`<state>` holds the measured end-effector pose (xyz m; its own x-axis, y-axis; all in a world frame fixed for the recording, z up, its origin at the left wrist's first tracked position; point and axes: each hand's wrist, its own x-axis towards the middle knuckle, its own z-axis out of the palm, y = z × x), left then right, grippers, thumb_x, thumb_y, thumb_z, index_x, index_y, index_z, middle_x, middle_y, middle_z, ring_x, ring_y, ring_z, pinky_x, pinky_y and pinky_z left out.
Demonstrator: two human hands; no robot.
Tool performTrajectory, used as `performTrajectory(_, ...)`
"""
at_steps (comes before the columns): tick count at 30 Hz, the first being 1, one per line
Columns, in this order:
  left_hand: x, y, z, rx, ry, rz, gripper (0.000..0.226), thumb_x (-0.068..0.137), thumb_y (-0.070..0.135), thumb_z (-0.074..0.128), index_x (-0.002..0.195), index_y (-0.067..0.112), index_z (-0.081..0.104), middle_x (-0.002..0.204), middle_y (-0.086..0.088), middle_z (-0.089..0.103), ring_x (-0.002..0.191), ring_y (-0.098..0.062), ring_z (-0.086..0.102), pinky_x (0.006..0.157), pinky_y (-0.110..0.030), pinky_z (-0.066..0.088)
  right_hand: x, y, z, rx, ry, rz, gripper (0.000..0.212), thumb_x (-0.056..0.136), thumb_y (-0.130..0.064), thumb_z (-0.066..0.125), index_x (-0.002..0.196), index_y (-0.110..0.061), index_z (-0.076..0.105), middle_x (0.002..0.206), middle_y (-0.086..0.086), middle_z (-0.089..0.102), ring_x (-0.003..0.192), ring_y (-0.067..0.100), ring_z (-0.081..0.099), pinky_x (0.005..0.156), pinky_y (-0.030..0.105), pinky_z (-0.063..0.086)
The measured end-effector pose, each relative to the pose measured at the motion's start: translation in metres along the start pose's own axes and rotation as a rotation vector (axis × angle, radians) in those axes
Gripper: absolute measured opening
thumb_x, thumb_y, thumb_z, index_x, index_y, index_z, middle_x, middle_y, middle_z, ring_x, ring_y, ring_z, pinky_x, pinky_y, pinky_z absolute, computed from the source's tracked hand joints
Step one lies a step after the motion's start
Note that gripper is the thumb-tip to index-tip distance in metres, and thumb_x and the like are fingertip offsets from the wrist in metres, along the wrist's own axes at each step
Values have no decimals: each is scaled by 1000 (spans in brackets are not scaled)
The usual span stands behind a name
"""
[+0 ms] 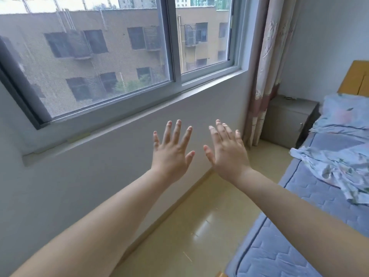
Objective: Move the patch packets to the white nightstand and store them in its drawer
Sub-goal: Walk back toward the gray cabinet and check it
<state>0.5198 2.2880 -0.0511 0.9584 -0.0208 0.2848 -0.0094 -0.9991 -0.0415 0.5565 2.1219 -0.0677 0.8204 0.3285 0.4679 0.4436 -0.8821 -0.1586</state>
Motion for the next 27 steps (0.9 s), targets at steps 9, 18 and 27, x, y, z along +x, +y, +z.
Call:
performTrajectory(9, 289, -15, 97, 0, 47, 301, 68, 98, 53, 26, 151, 32, -10, 159, 0, -18, 146, -24, -20, 115, -55, -7, 213, 109, 106, -115, 60, 224, 76, 87, -52, 14, 144, -7, 38, 153, 17, 30, 141, 33, 30, 111, 55, 22)
performTrajectory(18, 555, 62, 145, -90, 55, 573, 67, 98, 52, 27, 152, 31, -7, 160, -1, -14, 146, -24, -17, 115, -56, -4, 378, 264, 143, -239, 77, 502, 77, 87, -51, 13, 143, -6, 39, 153, 17, 29, 140, 33, 31, 111, 55, 23)
performTrajectory(27, 755, 235, 243, -185, 73, 712, 68, 98, 50, 31, 153, 28, -1, 161, -3, -8, 147, -25, -10, 114, -56, 2, 464, 495, 186, -328, 87, 649, 70, 90, -49, 19, 144, -7, 37, 154, 15, 28, 141, 32, 29, 112, 53, 25)
